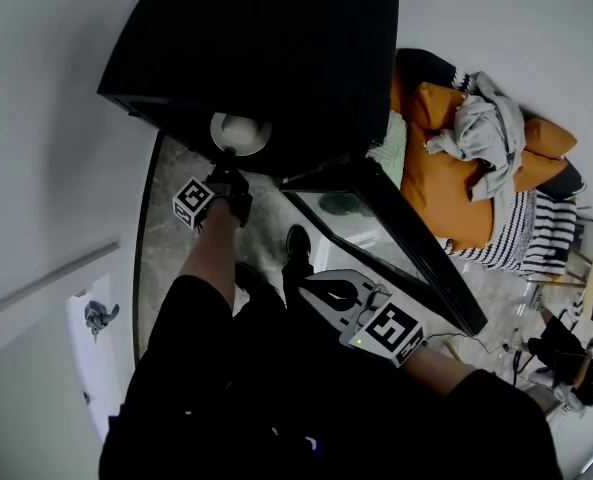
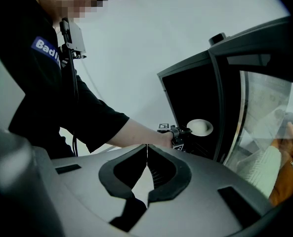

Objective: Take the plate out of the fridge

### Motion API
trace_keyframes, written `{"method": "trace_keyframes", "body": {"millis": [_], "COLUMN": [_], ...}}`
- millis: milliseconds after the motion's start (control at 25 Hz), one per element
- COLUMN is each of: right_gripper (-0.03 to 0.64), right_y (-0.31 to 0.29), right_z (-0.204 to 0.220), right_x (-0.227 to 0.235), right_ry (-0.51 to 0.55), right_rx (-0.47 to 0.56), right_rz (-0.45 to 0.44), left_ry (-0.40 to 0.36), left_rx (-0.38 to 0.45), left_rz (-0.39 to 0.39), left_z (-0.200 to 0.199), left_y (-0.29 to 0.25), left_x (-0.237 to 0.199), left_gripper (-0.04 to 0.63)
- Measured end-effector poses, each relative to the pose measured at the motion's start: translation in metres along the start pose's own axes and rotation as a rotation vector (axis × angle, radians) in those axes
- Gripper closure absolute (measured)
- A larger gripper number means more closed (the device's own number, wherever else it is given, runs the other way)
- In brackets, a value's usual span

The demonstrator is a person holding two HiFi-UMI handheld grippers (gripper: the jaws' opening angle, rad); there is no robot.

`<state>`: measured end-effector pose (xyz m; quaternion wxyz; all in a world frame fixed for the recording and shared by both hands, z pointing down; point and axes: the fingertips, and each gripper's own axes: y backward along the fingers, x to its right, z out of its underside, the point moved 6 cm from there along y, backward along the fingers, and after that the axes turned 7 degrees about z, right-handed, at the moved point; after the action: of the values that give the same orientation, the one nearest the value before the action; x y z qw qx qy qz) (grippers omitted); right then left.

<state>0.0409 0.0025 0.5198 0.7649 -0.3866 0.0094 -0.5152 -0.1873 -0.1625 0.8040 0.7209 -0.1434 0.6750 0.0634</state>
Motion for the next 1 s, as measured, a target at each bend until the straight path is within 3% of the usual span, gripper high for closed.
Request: {"method": "trace_keyframes", "body": {"millis": [480, 1000], "right_gripper": [0.604, 0.604], "right_y": [-0.002, -0.005], "right_z": [-0.002, -0.012], "right_x": [-0.001, -0.011], "right_ry": [0.014, 0.033], "right_rx": [-0.022, 0.011], "right_rz": [0.000, -0.011], "left_ry": [-0.025, -0.009], "left_rx": [-0.011, -0.003], "left_rz": [0.082, 0.103], "left_z": [0.002, 0.006], "left_y": [0.004, 0.026], "left_x": [0.013, 0.032], "left_gripper": [0.583, 0.581]}}
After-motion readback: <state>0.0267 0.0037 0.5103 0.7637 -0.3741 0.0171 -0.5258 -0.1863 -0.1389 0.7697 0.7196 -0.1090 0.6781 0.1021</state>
